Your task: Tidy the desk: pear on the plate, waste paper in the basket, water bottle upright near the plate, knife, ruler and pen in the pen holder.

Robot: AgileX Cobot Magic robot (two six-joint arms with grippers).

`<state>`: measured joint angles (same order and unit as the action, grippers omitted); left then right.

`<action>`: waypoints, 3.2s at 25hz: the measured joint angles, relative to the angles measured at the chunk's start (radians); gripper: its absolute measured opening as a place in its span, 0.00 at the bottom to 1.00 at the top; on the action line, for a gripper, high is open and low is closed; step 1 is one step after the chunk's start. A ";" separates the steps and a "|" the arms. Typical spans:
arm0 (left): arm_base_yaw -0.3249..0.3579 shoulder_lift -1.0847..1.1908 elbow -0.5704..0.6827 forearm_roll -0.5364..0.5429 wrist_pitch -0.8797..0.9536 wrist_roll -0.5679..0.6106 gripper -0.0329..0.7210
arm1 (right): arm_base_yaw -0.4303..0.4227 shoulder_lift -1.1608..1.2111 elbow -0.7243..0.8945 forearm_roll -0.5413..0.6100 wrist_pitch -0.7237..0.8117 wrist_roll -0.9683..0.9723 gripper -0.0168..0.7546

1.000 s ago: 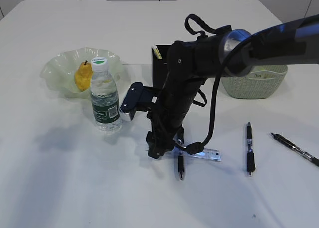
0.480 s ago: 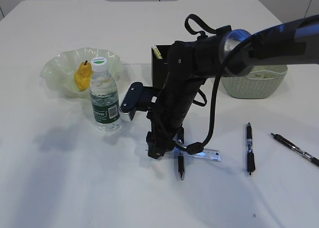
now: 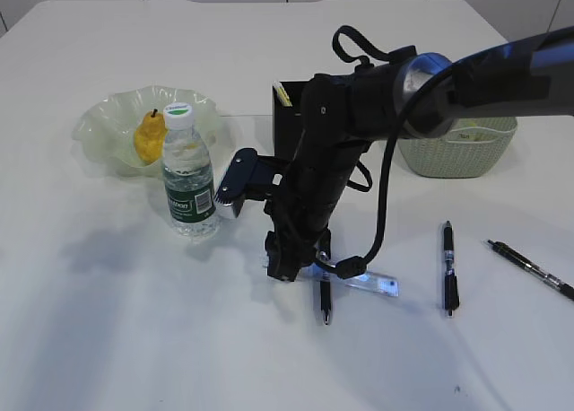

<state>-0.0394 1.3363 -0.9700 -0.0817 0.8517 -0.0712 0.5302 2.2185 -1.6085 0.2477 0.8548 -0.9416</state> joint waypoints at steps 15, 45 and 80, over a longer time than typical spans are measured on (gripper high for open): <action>0.000 0.000 0.000 0.000 0.000 0.000 0.73 | 0.000 0.000 0.000 -0.006 0.012 0.000 0.39; 0.000 0.000 0.000 0.000 -0.002 0.000 0.73 | -0.064 -0.131 -0.141 0.002 0.030 0.018 0.39; 0.000 0.002 0.000 0.000 0.014 0.000 0.73 | -0.216 -0.219 -0.228 0.325 -0.269 0.028 0.38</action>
<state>-0.0394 1.3379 -0.9700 -0.0817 0.8657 -0.0712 0.3145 1.9992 -1.8367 0.5731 0.5861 -0.9138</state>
